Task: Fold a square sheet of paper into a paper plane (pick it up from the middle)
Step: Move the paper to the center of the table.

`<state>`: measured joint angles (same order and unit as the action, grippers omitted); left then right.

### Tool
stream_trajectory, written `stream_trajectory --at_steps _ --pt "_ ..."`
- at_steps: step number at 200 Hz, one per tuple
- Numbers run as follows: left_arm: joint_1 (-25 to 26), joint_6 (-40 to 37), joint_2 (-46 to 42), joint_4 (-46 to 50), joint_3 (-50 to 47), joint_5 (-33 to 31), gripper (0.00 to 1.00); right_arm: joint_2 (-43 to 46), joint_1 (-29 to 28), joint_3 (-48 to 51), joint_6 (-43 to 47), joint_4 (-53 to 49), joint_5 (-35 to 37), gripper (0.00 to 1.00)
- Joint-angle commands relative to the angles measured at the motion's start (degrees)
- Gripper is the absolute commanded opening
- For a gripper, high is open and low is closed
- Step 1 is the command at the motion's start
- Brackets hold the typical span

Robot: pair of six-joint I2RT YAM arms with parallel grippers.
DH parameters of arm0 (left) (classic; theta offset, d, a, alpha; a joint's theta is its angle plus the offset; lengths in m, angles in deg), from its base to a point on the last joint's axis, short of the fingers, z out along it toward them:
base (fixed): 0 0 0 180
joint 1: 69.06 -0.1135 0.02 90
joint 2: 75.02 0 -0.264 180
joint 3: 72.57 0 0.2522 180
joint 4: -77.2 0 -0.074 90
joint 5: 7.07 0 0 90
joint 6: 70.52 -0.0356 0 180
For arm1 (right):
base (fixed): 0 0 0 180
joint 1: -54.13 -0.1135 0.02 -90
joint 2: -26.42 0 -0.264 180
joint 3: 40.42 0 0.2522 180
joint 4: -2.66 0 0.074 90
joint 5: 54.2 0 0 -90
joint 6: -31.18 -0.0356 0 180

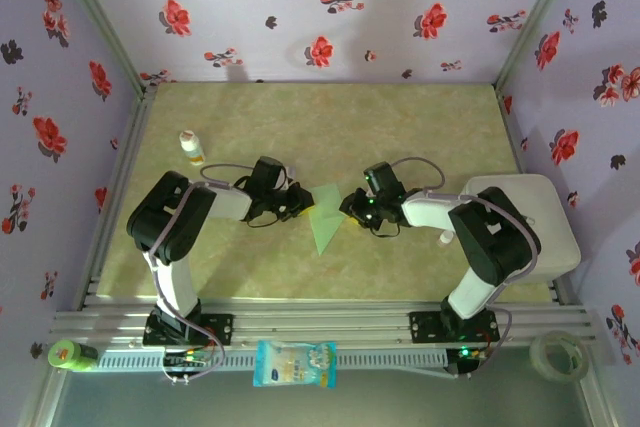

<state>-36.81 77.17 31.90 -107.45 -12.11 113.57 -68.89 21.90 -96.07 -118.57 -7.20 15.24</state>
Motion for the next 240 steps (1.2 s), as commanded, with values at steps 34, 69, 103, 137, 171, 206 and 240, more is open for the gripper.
stream_trajectory --at_steps 34,69,103,137,171,206,240 --pt "0.1 -2.0 -0.6 5.2 -1.4 -1.9 0.12 -1.6 -0.1 -0.8 -1.1 2.7 -1.3 0.29" --pt "0.1 -2.1 -0.6 5.5 -1.3 -1.9 0.11 -0.9 -0.1 -0.7 -1.4 2.9 -1.4 0.28" --pt "0.1 -3.9 -0.1 7.5 -0.5 -2.1 0.1 0.8 0.0 0.3 -1.5 2.3 0.3 0.28" --pt "0.3 -9.8 1.2 12.4 0.8 -1.7 0.09 4.6 0.7 1.1 -0.8 0.4 4.5 0.29" --pt "0.3 -14.9 1.6 16.5 1.9 -1.1 0.09 4.3 2.6 1.5 0.8 0.7 2.7 0.3" --pt "1.0 -19.5 1.6 20.9 4.6 -0.7 0.09 2.3 3.3 0.1 2.0 0.7 -0.1 0.3" --pt "2.6 -23.6 0.8 23.7 7.3 0.5 0.09 1.9 3.3 0.0 2.4 1.4 -2.0 0.29"
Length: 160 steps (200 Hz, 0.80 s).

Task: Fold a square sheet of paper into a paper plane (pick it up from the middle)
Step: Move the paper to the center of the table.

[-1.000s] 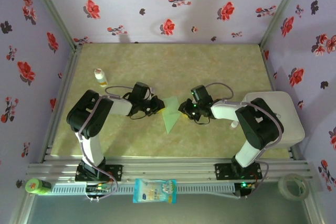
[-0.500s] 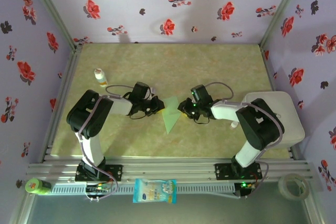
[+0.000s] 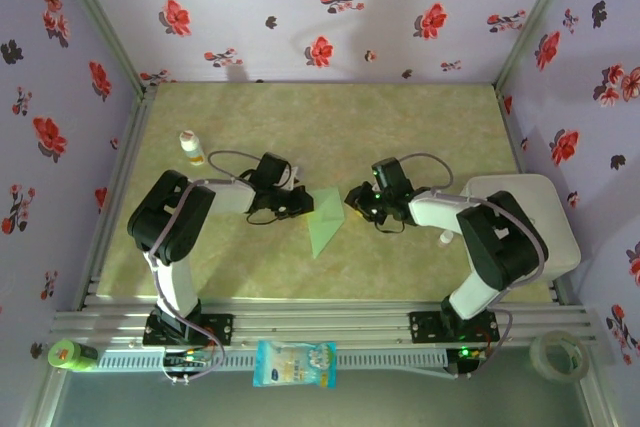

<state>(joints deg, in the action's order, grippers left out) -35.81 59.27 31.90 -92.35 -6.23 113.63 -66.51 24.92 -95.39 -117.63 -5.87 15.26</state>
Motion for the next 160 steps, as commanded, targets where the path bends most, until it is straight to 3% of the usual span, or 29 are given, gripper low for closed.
stream_trajectory --at_steps 1,60,90,113,160 --pt "1.6 -5.9 0.7 8.7 1.6 0.5 0.09 -0.5 0.3 -0.7 1.5 0.2 -2.0 0.29" --pt "2.8 -8.3 -3.3 11.9 4.5 -3.3 0.11 0.7 0.4 0.5 2.8 -0.8 -1.8 0.29" --pt "2.8 -5.5 -6.5 9.6 3.0 -4.1 0.14 1.7 0.3 1.4 2.1 -0.5 -2.3 0.29" --pt "3.0 -2.1 -5.8 6.8 2.4 -0.9 0.14 3.2 0.3 3.8 -0.1 2.0 -3.1 0.29" --pt "3.1 1.5 -3.6 4.5 1.6 -1.3 0.13 4.3 -0.5 6.3 -1.4 3.3 -4.6 0.29"
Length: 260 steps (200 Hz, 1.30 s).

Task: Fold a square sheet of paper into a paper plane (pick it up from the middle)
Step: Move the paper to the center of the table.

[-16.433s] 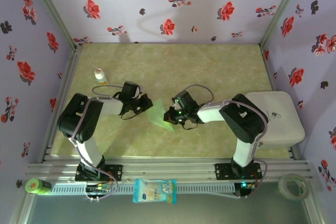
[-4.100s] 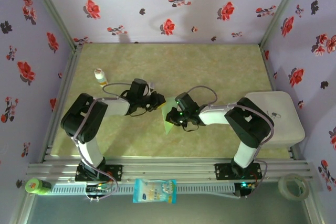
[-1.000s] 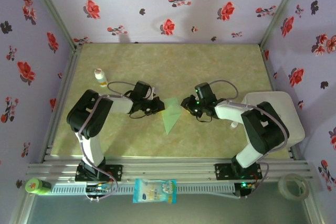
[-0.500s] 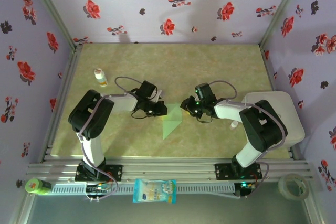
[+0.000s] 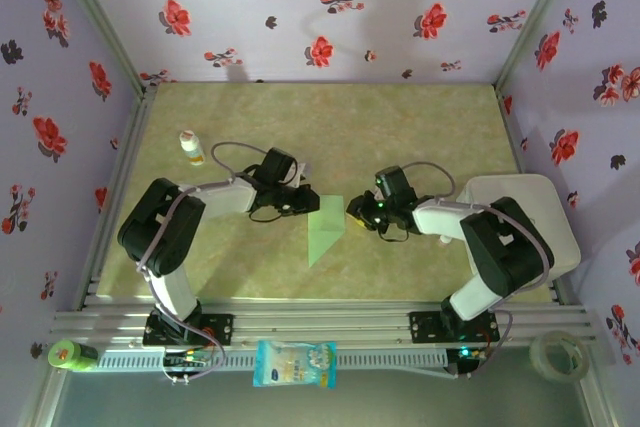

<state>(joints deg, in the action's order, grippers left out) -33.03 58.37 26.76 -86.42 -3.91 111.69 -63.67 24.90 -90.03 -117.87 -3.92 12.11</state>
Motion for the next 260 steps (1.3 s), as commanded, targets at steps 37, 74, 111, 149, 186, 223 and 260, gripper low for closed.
stream_trajectory --at_steps 37,74,111,149,186,223,260 --pt "0.2 3.3 3.7 2.2 -1.1 -5.0 0.09 1.3 -1.6 1.2 -0.7 1.0 -2.6 0.29" --pt "0.0 4.2 4.8 -1.0 -4.2 -5.0 0.08 1.5 -2.7 1.6 -0.6 -0.1 -2.2 0.3" --pt "-0.3 4.8 5.5 -2.6 -6.5 -5.1 0.07 0.7 -3.9 0.8 -0.7 0.0 -3.1 0.31" --pt "-0.4 4.5 5.2 -2.6 -7.0 -5.0 0.07 -0.3 -4.3 0.4 -1.1 -0.2 -2.5 0.31" --pt "-0.4 3.6 5.2 -2.2 -6.2 -4.6 0.07 -1.3 -4.3 0.4 -1.8 3.4 -4.0 0.31" --pt "-0.4 2.2 5.2 -1.1 -4.9 -4.3 0.07 -1.9 -4.0 -0.8 -0.7 4.9 -4.9 0.31" --pt "-0.4 1.7 5.3 -0.7 -4.4 -4.3 0.07 -3.2 -2.6 -1.5 1.0 6.1 -6.7 0.32"
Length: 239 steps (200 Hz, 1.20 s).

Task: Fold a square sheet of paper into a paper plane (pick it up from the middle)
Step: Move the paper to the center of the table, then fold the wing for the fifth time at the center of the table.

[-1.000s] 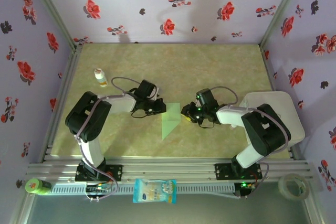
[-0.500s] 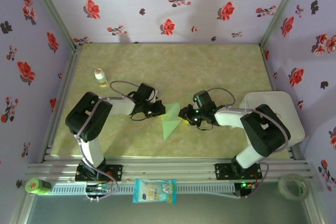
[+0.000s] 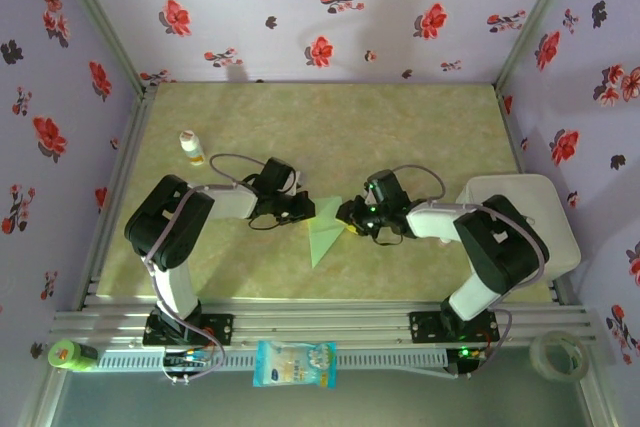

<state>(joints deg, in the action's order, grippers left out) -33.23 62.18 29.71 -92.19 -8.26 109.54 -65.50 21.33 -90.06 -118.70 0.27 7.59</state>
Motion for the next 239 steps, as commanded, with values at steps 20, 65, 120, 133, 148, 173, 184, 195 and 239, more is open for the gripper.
stream_trajectory --at_steps 20,65,120,133,148,173,184,195,239 --pt "-0.2 -2.1 2.3 5.1 0.2 -2.1 0.07 -2.6 2.0 -1.9 3.0 3.2 -4.2 0.32" --pt "-0.2 -2.3 1.6 4.9 0.3 -1.9 0.07 -5.6 3.2 -3.4 4.8 5.0 -7.6 0.3" --pt "-0.1 -1.8 -1.2 6.2 1.7 -1.7 0.07 -7.7 4.1 -4.1 6.5 5.6 -8.4 0.24" --pt "-0.1 -1.9 -2.9 6.8 2.4 -1.9 0.08 -7.5 4.1 -4.2 6.9 5.1 -8.0 0.23" --pt "-0.2 -2.5 -3.6 8.6 3.9 -2.4 0.09 -7.4 4.1 -4.3 7.2 4.2 -7.7 0.23" --pt "-0.1 -2.5 -4.2 9.6 4.7 -2.1 0.1 -6.9 4.1 -4.0 7.1 4.3 -7.8 0.14" --pt "0.1 -2.1 -5.3 9.2 4.3 -2.1 0.12 -6.6 4.1 -3.9 7.0 4.4 -7.7 0.09" --pt "0.1 -1.4 -6.8 8.6 3.7 -2.2 0.14 -6.1 4.1 -3.5 6.5 4.7 -7.3 0.06" --pt "1.2 3.1 -10.7 7.2 1.3 -1.9 0.16 -4.5 4.1 -0.8 -0.8 9.8 -3.2 0.02"
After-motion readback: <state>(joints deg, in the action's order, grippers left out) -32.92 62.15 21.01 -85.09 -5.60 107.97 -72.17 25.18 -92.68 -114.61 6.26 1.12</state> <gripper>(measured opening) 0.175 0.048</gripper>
